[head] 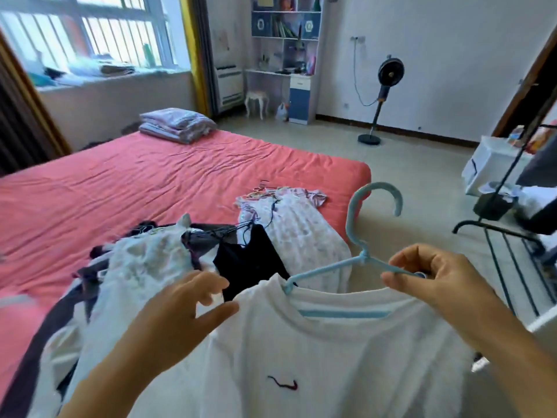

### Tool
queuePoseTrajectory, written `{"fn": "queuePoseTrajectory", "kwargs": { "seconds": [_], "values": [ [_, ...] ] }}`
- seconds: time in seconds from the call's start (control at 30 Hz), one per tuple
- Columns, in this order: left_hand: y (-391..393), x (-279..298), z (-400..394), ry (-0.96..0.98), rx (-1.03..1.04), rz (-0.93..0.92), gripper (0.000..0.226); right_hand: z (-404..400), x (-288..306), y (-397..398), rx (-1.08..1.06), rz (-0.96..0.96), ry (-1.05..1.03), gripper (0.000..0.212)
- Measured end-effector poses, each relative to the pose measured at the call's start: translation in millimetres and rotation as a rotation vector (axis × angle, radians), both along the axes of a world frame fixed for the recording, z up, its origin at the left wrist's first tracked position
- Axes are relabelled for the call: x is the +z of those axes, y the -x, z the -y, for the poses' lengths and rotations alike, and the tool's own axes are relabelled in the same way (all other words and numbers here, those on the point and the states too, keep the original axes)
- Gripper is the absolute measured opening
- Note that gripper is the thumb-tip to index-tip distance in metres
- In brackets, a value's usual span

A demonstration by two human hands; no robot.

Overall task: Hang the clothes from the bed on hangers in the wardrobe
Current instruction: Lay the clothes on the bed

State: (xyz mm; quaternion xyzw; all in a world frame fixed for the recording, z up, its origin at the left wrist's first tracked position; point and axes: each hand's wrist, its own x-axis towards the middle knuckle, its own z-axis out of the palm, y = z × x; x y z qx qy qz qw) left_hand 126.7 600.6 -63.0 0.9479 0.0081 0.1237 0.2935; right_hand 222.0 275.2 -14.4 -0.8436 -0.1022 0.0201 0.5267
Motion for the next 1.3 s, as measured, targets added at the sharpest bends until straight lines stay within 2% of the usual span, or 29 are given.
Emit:
{"fn": "queuePoseTrajectory", "kwargs": {
  "seconds": [0.1, 0.2, 0.33, 0.43, 0.5, 0.63, 0.73, 0.87, 1.13, 1.2, 1.3],
  "values": [
    [-9, -3, -23, 0.032, 0.131, 0.021, 0.054, -45, -5, -47, 0.088, 0.015, -0.047, 0.016],
    [-31, -9, -50, 0.075, 0.282, 0.024, 0.032, -93, -13, -107, 0.182, 0.01, -0.091, 0.018],
    [-76, -22, -85, 0.058, 0.448, -0.01, 0.045, -158, -23, -194, 0.304, 0.012, -0.139, 0.021],
    [-121, -35, -104, 0.073, 0.55, -0.068, 0.045, -205, -38, -265, 0.379, -0.006, -0.129, 0.02],
    [-158, -47, -114, 0.092, 0.61, -0.126, 0.04, -236, -56, -312, 0.42, -0.015, -0.105, 0.018],
    [-231, -72, -128, 0.069, 0.656, -0.283, 0.016, -288, -114, -389, 0.451, -0.066, 0.01, 0.016],
    [-279, -95, -135, 0.072, 0.663, -0.367, 0.014, -316, -164, -436, 0.46, -0.117, 0.089, 0.016],
    [-327, -129, -149, 0.076, 0.682, -0.47, 0.013, -349, -216, -481, 0.436, -0.134, 0.185, 0.019],
    [-388, -197, -169, 0.047, 0.719, -0.606, 0.028, -411, -319, -545, 0.47, -0.15, 0.242, 0.013],
    [-393, -213, -173, 0.052, 0.739, -0.659, 0.03, -417, -343, -548, 0.526, -0.08, 0.303, 0.023],
    [-392, -230, -178, 0.066, 0.743, -0.713, 0.031, -411, -377, -536, 0.648, 0.133, 0.468, 0.048]
  ]
}}
